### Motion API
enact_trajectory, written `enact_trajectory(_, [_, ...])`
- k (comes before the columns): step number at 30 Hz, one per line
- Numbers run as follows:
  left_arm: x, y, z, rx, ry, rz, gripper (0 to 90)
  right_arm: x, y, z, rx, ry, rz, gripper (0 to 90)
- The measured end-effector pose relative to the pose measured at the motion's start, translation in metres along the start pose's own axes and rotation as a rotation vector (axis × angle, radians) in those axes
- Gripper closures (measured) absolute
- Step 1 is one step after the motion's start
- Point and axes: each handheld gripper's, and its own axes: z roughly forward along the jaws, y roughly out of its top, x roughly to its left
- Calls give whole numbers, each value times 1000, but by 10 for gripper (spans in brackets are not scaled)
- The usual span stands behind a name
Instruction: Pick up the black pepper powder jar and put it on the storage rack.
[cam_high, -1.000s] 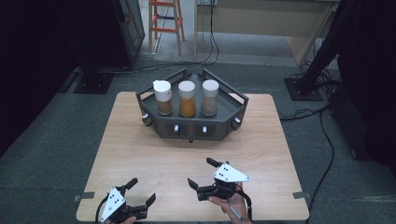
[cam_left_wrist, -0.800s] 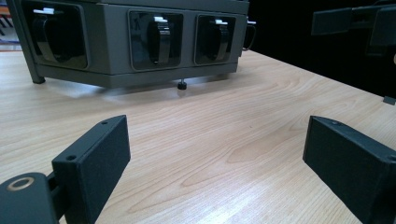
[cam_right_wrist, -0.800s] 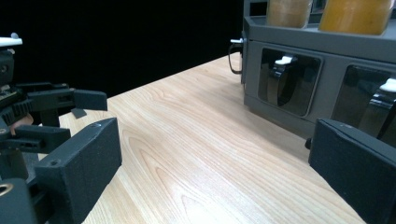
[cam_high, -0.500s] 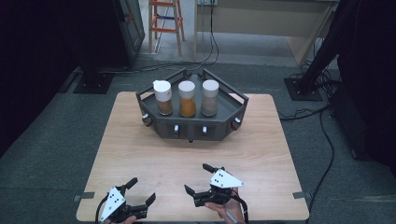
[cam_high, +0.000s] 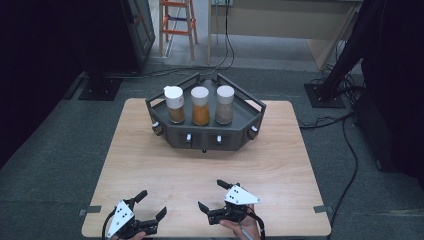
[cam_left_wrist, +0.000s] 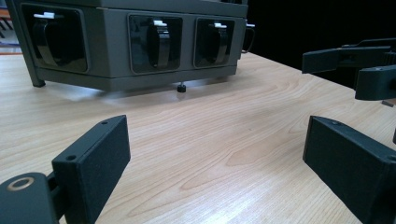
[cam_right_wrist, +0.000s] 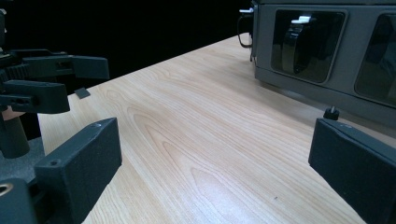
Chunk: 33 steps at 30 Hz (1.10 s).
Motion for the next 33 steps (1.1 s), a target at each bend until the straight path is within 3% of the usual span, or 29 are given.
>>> enact_trajectory(33, [-1,0,-2,-9,-5,4,73,-1,-1,-2,-2,-14,3,24])
